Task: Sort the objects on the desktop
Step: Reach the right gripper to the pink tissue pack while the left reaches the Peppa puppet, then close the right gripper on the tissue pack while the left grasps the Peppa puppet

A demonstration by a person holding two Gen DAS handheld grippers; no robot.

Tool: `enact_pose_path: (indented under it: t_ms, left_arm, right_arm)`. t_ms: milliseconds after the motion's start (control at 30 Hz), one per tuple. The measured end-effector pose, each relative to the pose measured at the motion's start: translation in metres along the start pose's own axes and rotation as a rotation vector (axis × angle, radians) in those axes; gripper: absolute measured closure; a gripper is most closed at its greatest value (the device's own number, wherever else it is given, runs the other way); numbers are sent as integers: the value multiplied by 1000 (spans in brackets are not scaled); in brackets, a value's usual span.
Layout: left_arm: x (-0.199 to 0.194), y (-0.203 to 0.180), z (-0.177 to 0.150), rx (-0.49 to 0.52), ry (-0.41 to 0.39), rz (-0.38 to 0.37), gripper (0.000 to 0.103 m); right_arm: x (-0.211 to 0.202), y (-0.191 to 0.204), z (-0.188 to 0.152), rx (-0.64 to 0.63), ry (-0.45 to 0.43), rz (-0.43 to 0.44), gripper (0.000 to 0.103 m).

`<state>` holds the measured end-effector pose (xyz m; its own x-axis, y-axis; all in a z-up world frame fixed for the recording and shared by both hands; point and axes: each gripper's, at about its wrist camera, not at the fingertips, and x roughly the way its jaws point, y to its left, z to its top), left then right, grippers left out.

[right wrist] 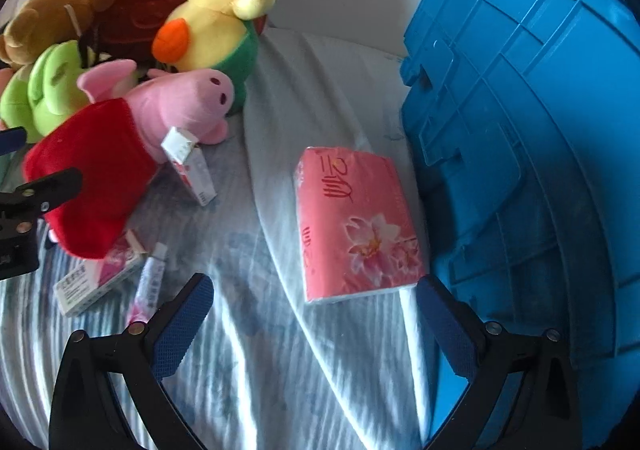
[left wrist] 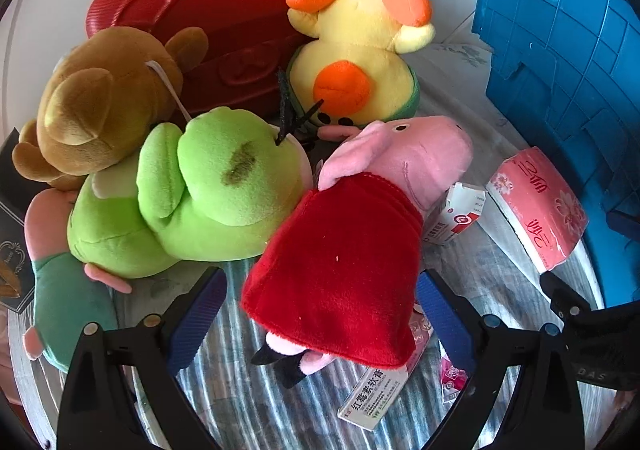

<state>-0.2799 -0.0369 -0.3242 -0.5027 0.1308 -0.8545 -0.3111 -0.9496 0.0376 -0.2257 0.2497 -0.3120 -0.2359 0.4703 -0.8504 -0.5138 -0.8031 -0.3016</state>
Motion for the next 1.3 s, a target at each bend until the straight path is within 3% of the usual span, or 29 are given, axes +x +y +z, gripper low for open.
enact_pose_path:
  t_ms: [467,800,1067,1100,1133,1300]
  left_arm:
    - [34,-14,9,8,35,5,6]
    - [43,-14,7,-5,22,23,6]
    - [30,0,-2,-26,12,-26,25]
    - [28,3,-3,-32,10,-33,28]
    - [27,4,-4,-35,9,-40,28]
    - [16,10,-13,-53,-1,-59,33]
  right_arm:
    - [72,1,18,-64,105,-160,0]
    - [81,-9,24,-12,82,-207,0]
    - [73,-17,16,-1,75,-188,1]
    - [72,-18,16,-5,77,-185,5]
    - [70,-20,15,-6,75,-191,15]
    - [55,-28,11,-4,42,-201,33]
